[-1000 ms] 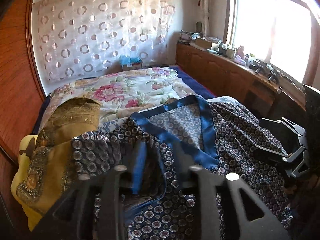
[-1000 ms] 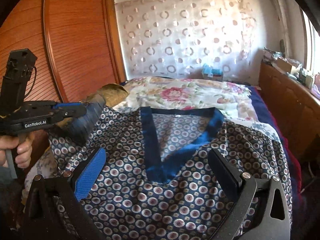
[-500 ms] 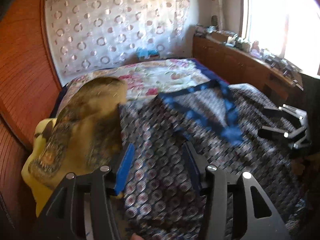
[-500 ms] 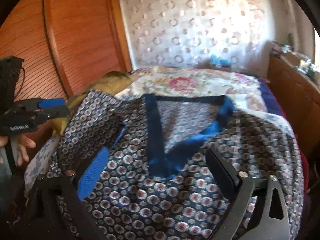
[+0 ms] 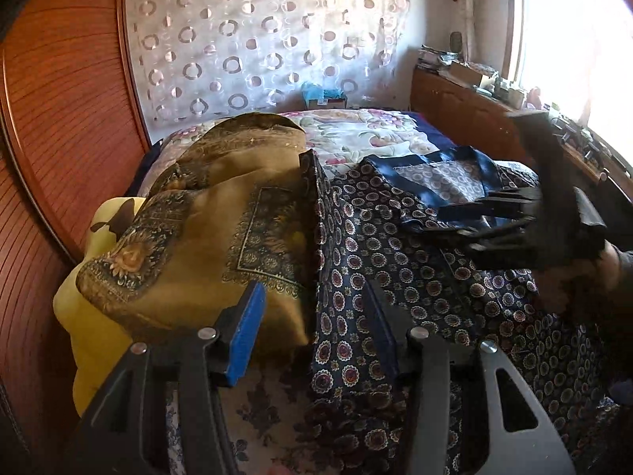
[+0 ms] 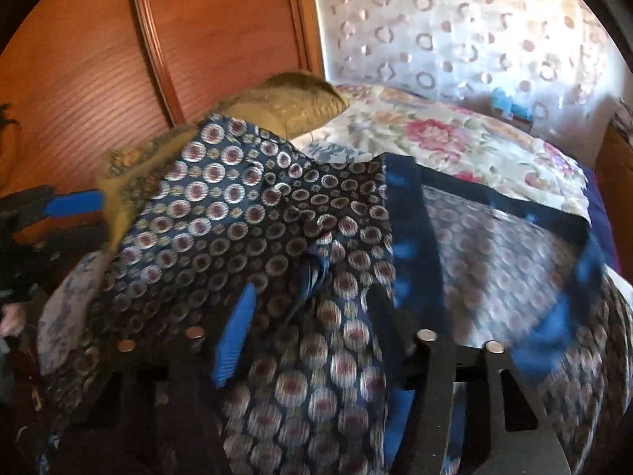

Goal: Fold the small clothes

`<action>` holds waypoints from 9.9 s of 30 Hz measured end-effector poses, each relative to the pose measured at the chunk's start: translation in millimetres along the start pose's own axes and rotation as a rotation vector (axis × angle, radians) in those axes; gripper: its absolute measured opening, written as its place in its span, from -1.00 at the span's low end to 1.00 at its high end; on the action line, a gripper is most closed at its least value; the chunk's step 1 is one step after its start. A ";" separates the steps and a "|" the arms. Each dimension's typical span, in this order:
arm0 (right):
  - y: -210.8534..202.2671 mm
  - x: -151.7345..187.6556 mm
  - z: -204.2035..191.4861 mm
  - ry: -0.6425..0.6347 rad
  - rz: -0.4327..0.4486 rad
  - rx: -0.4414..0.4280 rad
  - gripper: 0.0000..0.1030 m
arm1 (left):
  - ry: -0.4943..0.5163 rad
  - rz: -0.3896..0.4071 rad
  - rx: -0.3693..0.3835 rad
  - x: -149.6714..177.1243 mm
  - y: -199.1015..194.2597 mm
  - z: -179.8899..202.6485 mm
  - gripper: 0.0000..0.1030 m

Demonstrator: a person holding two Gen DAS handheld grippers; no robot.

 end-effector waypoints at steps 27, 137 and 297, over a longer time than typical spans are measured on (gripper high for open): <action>-141.3 22.5 96.3 0.134 0.181 0.226 0.30 | 0.063 0.079 0.082 -30.5 -8.7 83.3 -0.02; -214.1 222.6 268.7 0.496 0.014 0.509 -0.95 | 0.161 0.086 0.259 -36.2 43.4 208.7 0.10; -305.1 201.9 134.6 0.330 0.271 0.364 -0.98 | -0.081 0.301 0.065 52.5 -143.0 5.8 -1.00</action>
Point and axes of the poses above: each gripper's, at about its wrist camera, not at the fingertips, and y roughly the way its jaws point, z to its right, x to its underside, the point moved 8 cm from there along y, roughly the way its jaws point, and after that the axes turned 4 degrees about x, right-handed, at the moved point
